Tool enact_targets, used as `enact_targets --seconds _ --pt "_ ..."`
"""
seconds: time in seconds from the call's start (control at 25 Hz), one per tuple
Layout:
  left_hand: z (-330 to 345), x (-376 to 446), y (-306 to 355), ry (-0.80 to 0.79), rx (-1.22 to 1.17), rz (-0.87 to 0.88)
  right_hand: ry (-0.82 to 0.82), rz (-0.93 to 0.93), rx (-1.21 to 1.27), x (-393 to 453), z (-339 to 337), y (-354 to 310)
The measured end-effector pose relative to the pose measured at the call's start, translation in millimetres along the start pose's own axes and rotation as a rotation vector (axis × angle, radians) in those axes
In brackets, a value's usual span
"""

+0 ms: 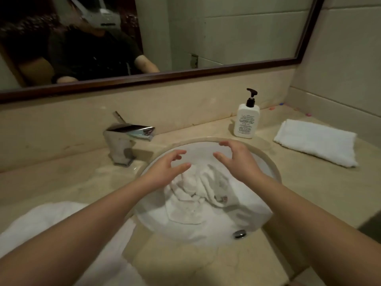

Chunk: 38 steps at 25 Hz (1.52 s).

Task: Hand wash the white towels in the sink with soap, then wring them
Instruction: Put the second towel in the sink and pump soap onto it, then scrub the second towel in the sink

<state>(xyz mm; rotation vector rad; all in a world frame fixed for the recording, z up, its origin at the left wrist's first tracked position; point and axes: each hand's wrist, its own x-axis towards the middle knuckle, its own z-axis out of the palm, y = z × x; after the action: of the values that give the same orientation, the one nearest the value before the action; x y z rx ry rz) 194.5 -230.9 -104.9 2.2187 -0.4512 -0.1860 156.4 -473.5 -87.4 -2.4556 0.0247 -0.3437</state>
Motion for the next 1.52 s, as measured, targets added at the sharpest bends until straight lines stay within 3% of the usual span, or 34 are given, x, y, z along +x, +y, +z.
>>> enact_targets --seconds 0.32,0.52,0.84,1.0,1.2,1.52 --pt "-61.0 -45.2 -42.9 0.244 -0.094 -0.067 -0.100 -0.118 0.010 25.9 41.9 -74.3" --pt "-59.0 -42.1 -47.6 0.225 -0.107 -0.086 -0.128 -0.145 -0.017 75.6 63.2 -112.5" --pt "-66.6 -30.6 -62.0 0.244 -0.161 -0.193 -0.347 -0.130 0.035 151.6 93.7 -162.8" --pt "-71.5 -22.8 -65.7 0.219 -0.061 -0.206 -0.430 -0.202 -0.048 177.4 119.3 -175.7" --pt "-70.1 -20.2 -66.6 0.237 -0.042 -0.189 -0.395 -0.247 0.061 193.3 132.6 -171.3" --pt "-66.6 -21.3 -68.2 0.247 0.016 -0.144 -0.297 -0.292 -0.050 193.1 140.6 -177.6"
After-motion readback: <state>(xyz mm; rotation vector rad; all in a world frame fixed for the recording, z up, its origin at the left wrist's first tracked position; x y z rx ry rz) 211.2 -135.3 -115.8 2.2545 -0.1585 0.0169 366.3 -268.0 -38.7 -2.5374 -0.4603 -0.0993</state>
